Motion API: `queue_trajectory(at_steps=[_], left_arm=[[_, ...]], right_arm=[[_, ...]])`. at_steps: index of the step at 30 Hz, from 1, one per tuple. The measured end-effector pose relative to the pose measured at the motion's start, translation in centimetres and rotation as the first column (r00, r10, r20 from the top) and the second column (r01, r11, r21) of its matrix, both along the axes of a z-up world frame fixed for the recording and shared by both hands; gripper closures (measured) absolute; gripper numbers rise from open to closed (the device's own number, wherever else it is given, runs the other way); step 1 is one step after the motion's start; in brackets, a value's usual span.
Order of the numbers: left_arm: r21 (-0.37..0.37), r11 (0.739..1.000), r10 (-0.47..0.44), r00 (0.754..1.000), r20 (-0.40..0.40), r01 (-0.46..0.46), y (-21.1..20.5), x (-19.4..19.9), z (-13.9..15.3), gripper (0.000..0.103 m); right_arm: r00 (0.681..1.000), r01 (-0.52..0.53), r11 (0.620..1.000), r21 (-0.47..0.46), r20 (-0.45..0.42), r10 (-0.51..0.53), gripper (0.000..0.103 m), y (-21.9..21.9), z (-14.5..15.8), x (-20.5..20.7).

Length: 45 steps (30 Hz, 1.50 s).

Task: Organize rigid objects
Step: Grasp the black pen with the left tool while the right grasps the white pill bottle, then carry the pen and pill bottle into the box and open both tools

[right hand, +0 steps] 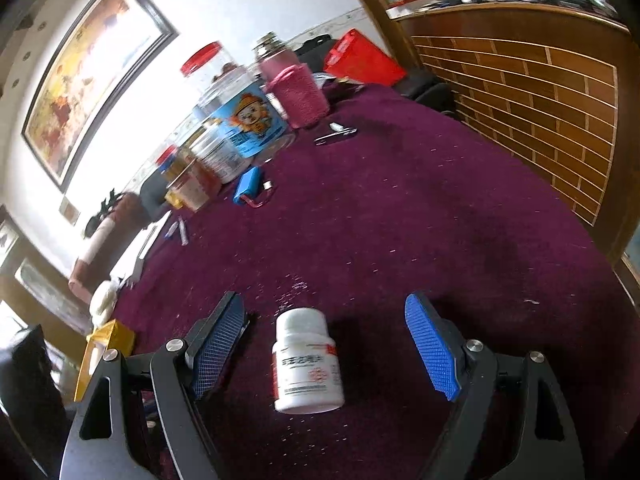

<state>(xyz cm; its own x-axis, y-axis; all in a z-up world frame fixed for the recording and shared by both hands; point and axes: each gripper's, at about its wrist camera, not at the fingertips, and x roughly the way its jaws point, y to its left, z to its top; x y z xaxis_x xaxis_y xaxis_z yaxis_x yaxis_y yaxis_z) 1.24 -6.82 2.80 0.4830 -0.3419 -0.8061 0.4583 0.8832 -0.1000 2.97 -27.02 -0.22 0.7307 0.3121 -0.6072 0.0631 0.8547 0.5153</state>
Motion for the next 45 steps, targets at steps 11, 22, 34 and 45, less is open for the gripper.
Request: queue_trajectory(at_steps=[11,22,34,45], left_arm=[[-0.283,0.952,0.134,0.991,0.031,-0.120,10.5,-6.0,5.5,0.097],[-0.441,0.849,0.344,0.938,0.046,-0.290,25.0,-13.7,8.4,0.097],[-0.442,0.757,0.546,0.838,0.022,-0.481,35.1,-19.3,7.2,0.097],[-0.425,0.749,0.532,0.844,-0.070,-0.508,38.3,-19.6,4.8,0.097]], right_arm=[[0.992,-0.121,0.989,-0.089,-0.034,0.118,0.035,2.8,-0.4,0.4],[0.991,-0.104,0.981,-0.166,-0.099,0.088,0.072,3.7,-0.5,0.9],[0.927,-0.374,0.927,0.015,-0.028,0.375,0.072,13.2,4.2,-2.5],[0.642,-0.758,0.635,0.148,-0.006,0.767,0.072,32.9,5.7,-7.1]])
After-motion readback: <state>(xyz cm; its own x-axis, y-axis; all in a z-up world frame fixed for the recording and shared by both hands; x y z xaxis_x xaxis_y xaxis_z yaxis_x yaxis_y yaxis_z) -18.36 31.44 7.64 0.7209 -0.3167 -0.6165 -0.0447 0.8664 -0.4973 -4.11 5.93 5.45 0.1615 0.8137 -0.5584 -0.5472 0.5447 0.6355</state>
